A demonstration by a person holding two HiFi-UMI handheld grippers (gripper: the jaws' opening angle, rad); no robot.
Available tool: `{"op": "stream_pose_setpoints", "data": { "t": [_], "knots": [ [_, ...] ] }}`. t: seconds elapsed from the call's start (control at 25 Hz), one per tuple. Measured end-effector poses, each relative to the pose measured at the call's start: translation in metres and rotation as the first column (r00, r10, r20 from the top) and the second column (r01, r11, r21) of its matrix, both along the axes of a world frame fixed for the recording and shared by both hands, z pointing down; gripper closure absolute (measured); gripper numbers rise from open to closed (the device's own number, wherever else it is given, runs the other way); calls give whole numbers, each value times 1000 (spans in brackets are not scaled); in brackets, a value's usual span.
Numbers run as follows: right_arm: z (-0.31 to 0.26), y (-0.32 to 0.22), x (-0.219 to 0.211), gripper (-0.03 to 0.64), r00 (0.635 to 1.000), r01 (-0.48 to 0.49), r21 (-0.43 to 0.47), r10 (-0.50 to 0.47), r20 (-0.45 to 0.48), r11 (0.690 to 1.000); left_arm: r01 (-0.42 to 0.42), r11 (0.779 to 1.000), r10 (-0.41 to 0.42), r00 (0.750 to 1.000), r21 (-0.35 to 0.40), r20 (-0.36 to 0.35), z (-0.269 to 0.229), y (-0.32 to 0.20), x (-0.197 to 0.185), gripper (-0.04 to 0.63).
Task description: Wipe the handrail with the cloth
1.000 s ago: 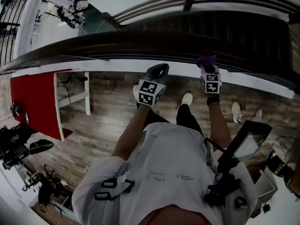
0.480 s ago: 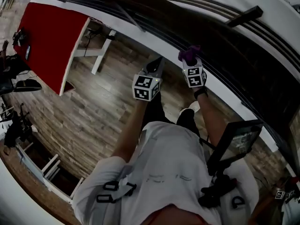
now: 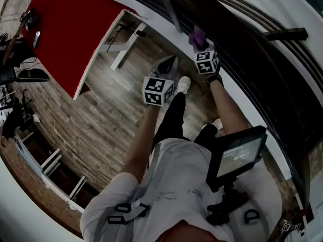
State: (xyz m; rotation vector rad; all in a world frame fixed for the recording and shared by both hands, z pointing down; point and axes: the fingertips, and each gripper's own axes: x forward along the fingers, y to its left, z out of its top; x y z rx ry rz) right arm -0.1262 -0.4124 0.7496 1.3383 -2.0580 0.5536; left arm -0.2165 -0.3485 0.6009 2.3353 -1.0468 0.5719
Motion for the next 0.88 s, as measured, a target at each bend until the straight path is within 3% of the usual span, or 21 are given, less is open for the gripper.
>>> {"op": "stream_pose_setpoints", "data": {
  "t": [0.16,0.44,0.6,0.88],
  "knots": [
    [19,-47,-22,528,994,13,-12,-15,-111,1000,46,999,-46,999,-8,3,8,-23,-26,594],
    [33,-95,-56,529,984,99,21,-95,-151,995,93,995,-93,996,-38,-1,29,-25,-45,594],
    [55,-96,-56,528,973,114,-50,-122,-194,992,92,993,-92,996,-79,9,34,-15,-52,594],
    [63,-68,-31,526,969,107,-41,-114,-220,993,31,994,-31,1000,-102,2,45,3,-36,594]
  ]
}}
